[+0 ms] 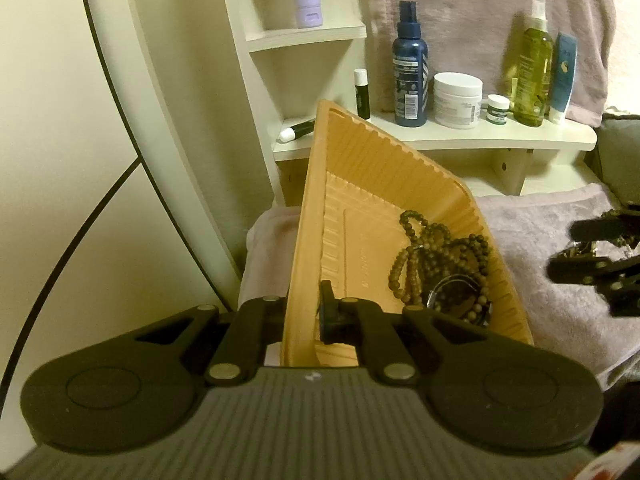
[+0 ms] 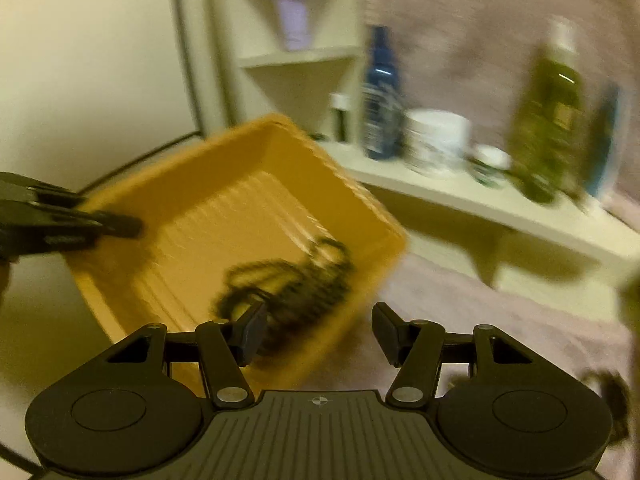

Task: Organize jewelry
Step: 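Move the right gripper down to the silver watch on the towel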

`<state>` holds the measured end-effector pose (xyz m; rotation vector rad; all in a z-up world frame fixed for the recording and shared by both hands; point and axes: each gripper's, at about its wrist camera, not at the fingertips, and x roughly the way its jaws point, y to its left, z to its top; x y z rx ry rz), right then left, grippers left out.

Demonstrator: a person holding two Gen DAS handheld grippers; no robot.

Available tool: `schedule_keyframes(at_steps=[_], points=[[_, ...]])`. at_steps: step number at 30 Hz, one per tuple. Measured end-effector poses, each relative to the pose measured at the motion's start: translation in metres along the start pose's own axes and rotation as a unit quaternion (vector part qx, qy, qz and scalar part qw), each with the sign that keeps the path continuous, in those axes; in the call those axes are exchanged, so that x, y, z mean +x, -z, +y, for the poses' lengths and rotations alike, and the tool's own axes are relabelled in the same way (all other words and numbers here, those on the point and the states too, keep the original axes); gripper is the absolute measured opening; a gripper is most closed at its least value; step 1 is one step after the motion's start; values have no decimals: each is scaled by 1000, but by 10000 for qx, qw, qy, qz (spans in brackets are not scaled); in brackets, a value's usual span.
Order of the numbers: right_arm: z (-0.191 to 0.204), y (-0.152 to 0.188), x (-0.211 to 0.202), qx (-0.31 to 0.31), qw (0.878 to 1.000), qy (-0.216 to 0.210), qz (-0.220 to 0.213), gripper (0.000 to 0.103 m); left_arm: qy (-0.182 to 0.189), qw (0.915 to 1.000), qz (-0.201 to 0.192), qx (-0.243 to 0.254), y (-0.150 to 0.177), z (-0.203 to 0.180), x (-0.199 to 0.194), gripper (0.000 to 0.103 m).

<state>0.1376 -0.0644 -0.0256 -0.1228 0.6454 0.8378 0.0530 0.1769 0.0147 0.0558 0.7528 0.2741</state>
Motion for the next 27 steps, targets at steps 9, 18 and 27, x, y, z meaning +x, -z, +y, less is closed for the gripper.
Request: schedule_keyframes(at_steps=[9, 18, 27], points=[[-56, 38, -37, 668, 9940, 856, 128, 59, -10, 10000, -10, 48, 1, -2, -3, 7], [-82, 73, -72, 898, 9860, 1404, -19, 58, -24, 10000, 0, 86, 0, -3, -3, 7], [-94, 99, -73, 1063, 9812, 1611, -20, 58, -41, 9999, 1, 117, -1, -4, -3, 7]])
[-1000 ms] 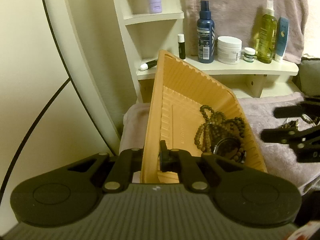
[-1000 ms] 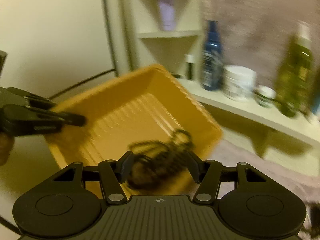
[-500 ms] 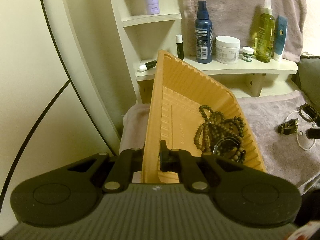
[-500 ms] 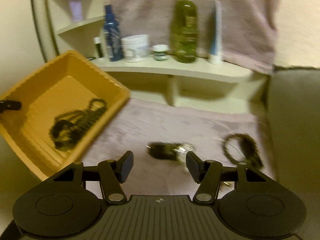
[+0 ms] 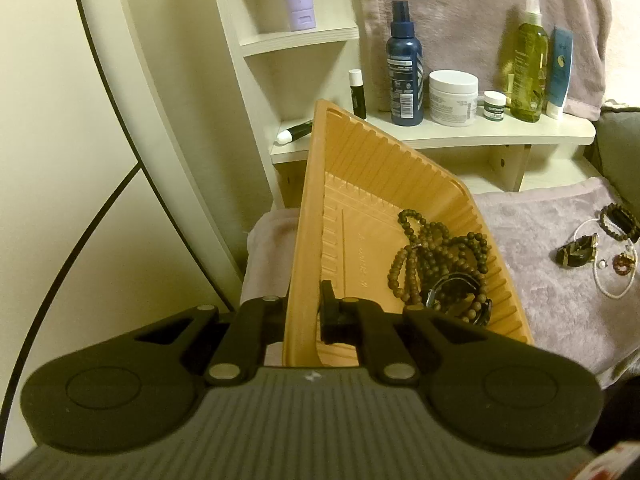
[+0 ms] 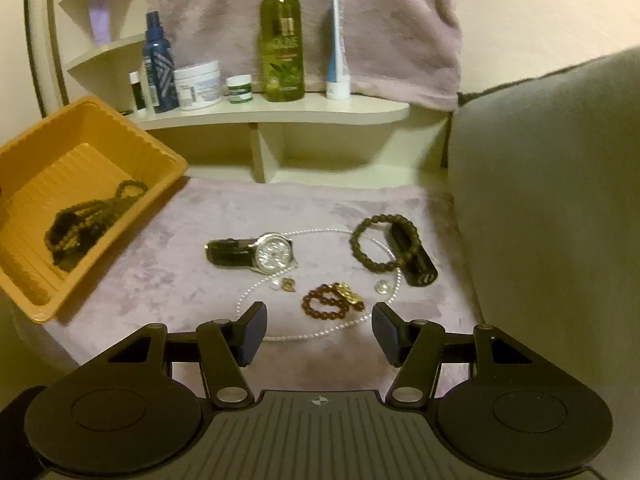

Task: Organize jewelry
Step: 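Move the right gripper down to the silver watch on the towel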

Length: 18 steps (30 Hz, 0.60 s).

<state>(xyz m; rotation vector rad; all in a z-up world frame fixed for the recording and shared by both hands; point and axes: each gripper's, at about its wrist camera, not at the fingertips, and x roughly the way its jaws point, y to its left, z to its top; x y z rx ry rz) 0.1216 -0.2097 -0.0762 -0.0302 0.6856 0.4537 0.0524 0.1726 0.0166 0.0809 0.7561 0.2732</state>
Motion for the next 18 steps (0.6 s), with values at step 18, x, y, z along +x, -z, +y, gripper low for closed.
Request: schedule_keyframes(at_steps=[18], points=[[20, -31, 43, -46, 9977, -656, -176, 49, 6, 10000, 31, -6, 1, 1, 0, 7]])
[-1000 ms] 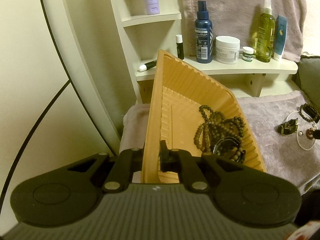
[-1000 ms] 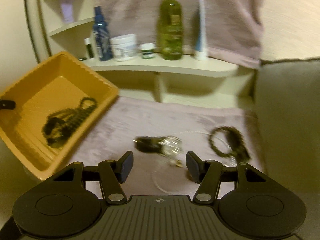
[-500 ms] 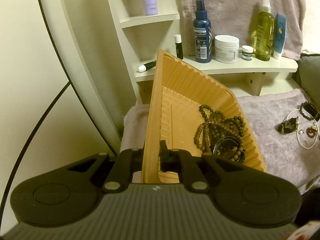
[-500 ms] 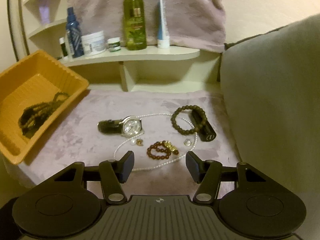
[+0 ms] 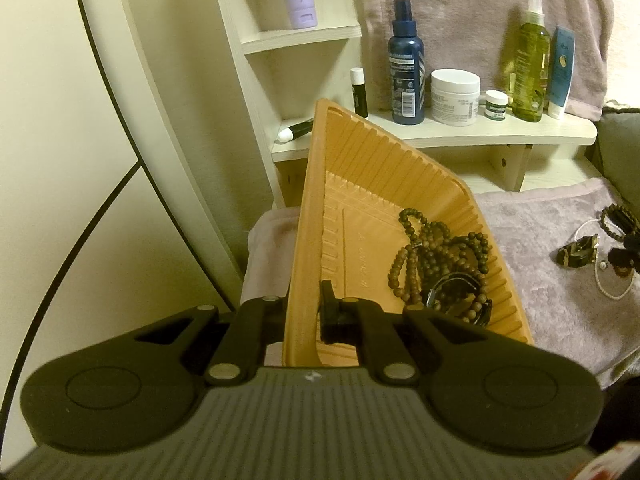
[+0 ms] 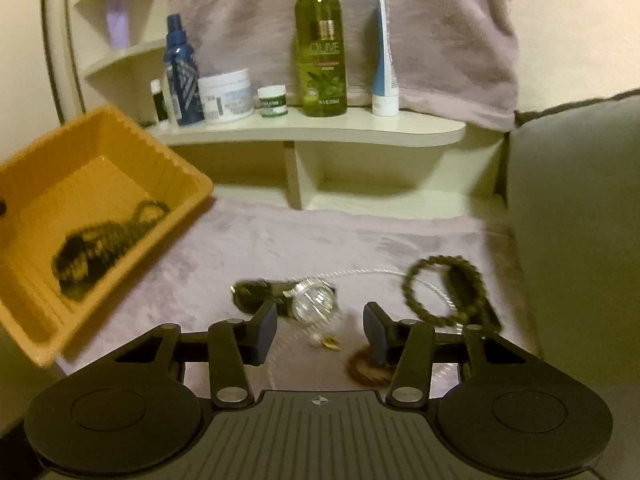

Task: Organize jewelry
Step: 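Move the right gripper down to the silver watch on the towel, then grasp the silver watch by its black strap with the right gripper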

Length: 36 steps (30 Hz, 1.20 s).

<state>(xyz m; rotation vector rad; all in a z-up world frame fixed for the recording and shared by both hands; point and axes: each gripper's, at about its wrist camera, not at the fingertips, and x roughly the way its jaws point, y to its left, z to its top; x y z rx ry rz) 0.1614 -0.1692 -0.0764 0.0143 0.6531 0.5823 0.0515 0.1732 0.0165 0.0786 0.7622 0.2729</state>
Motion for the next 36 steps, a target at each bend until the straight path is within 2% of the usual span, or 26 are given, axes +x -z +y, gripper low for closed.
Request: schedule_keyframes(at_steps=[4, 8, 10, 14, 24, 26, 30, 34, 36], points=[[17, -5, 7, -308, 9995, -60, 64, 49, 3, 10000, 3, -8, 0, 0, 0, 7], [51, 1, 14, -1674, 9858, 72, 79, 49, 8, 10000, 5, -3, 0, 1, 0, 7], [63, 5, 20, -2295, 9732, 99, 132, 47, 7, 10000, 7, -8, -1, 0, 0, 7], [77, 12, 33, -3398, 9397, 196, 336, 36, 8, 10000, 6, -33, -1, 0, 1, 7], [85, 29, 55, -4949, 8655, 485, 595, 27, 14, 10000, 12, -72, -1, 1, 1, 7], [86, 33, 54, -5038, 8605, 510, 555, 24, 14, 10000, 10, -80, -1, 1, 1, 7], [86, 34, 48, -5070, 8587, 680, 300, 15, 15, 10000, 9, -83, -1, 1, 1, 7], [85, 30, 38, -4918, 8679, 695, 113, 13, 26, 10000, 6, -91, -1, 1, 1, 7], [83, 26, 32, -4772, 8761, 682, 11, 13, 33, 9999, 1, -99, -1, 1, 1, 7]])
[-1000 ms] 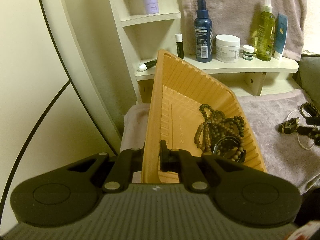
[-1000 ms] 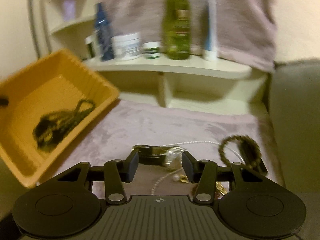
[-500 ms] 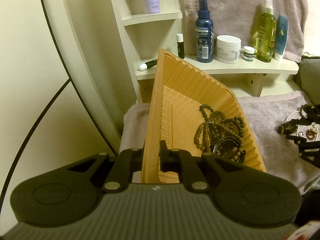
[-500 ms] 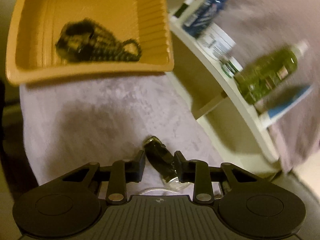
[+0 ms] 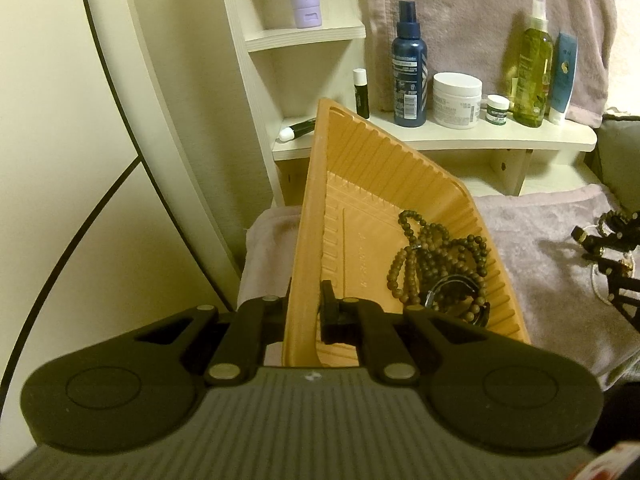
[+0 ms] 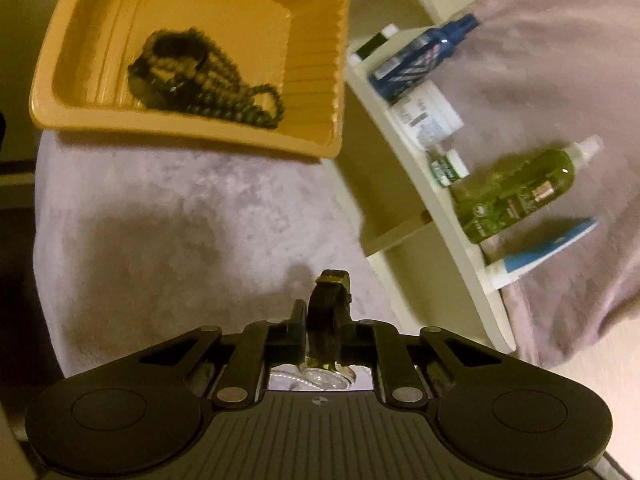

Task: Organize jewelry
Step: 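Grasp the silver watch by its black strap with the right gripper, then carry the silver watch over the orange tray with the right gripper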

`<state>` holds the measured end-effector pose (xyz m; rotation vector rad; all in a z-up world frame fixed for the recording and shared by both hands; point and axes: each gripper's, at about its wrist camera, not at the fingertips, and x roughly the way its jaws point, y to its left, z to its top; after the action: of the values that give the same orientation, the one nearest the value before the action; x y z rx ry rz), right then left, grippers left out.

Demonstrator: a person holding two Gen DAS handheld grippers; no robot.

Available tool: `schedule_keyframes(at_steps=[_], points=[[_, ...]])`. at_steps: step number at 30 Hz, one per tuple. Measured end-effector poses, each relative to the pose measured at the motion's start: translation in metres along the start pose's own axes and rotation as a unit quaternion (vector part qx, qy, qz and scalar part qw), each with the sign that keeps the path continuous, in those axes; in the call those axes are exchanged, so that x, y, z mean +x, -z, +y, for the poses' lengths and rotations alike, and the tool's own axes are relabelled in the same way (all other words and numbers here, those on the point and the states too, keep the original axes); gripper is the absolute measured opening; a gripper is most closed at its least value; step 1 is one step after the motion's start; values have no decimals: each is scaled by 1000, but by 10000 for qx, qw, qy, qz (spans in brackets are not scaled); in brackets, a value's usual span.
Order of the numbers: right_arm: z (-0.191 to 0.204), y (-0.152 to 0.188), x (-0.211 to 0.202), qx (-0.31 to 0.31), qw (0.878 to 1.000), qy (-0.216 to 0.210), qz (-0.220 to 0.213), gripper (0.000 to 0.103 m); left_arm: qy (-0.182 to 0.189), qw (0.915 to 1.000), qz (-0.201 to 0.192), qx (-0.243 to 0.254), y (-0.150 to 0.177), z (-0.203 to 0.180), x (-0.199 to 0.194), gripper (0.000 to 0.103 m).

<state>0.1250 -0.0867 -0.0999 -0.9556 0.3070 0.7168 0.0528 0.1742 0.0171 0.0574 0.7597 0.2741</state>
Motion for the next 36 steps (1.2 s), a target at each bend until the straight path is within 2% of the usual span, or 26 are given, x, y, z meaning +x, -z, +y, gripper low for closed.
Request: schedule_keyframes(at_steps=[6, 9, 13, 17, 27, 34, 36], points=[[-27, -10, -16, 813, 9962, -38, -298, 13, 10, 10000, -13, 8, 0, 0, -1, 7], [-36, -18, -22, 1003, 9939, -62, -446, 13, 18, 10000, -13, 9, 0, 1, -2, 8], [-50, -30, -30, 1449, 9866, -221, -723, 13, 24, 10000, -14, 5, 0, 1, -2, 8], [-64, -39, -34, 2065, 9727, -464, -947, 13, 20, 10000, -15, 6, 0, 1, -2, 8], [-74, -65, -43, 2436, 9569, -687, -1427, 13, 51, 10000, -36, 24, -1, -1, -4, 8], [-54, -92, -40, 2386, 9448, -1484, -1684, 13, 63, 10000, -32, 11, -1, 0, -3, 8], [-44, -102, -39, 2417, 9359, -1852, -1773, 13, 65, 10000, -29, 11, -1, 0, -3, 8]])
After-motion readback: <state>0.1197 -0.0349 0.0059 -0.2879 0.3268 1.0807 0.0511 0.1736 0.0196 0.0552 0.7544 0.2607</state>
